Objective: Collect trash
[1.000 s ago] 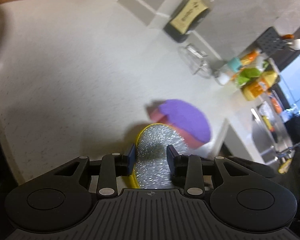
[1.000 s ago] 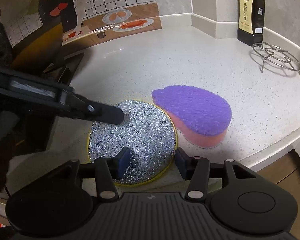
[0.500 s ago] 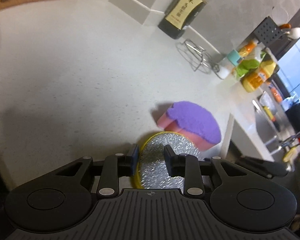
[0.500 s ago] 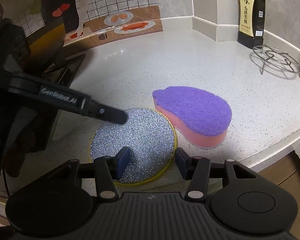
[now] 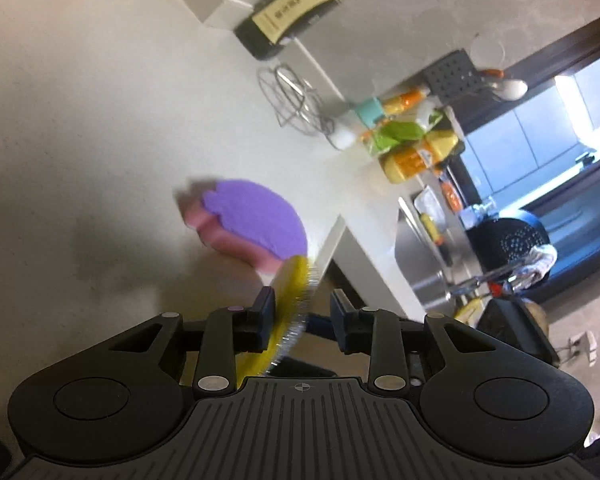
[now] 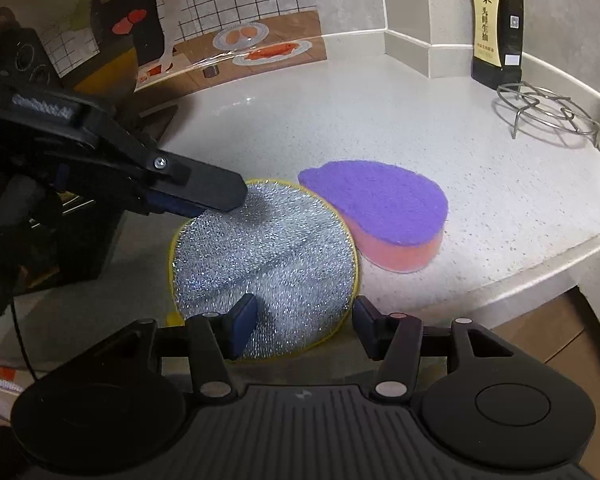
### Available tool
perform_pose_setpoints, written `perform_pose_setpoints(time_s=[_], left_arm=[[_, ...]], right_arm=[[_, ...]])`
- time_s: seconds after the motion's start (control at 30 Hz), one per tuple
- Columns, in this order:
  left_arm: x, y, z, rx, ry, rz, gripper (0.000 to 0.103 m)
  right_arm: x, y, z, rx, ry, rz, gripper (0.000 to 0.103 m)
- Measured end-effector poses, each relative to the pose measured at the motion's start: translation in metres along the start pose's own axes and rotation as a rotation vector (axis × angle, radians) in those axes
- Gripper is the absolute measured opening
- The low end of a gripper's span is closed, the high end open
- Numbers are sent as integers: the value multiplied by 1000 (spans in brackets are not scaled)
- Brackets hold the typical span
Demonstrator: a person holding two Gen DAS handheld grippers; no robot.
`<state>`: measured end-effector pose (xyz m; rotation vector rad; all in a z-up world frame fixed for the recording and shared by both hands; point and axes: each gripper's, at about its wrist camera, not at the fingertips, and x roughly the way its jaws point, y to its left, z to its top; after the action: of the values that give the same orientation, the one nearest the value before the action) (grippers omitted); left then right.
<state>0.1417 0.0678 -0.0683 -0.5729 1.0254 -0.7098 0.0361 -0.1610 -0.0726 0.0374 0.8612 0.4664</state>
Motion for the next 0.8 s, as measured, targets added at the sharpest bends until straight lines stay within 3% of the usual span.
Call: perform_pose_setpoints(time_s=[0.1,0.23,0.3,0.43,0.57,0.63,0.8], left_arm=[[17,-10,-6,73,42,138,31],[25,-8,-11,43,44,143,24],[22,-9,-11,46,13,160,19],[9,-12,-14,26,-31,245,19],[-15,-4,-20,-65,-103,286,19],[-28,-1,-21,-108,-141,300,19],[-55,-9,-19,-46,-261,392,18]], right_arm=[[-8,0,-3,-28,3,10,53],[-12,1,-8,-46,4,8,53],[-13,-1,-8,-36,3,9,53],[-20,-6,-1,-40,-4,-40,54],[-25,-15,18,-62,-72,-125,75],[-19,-18,28,-74,-89,-163,76],[11,-30,46,9,-51,-163,76]])
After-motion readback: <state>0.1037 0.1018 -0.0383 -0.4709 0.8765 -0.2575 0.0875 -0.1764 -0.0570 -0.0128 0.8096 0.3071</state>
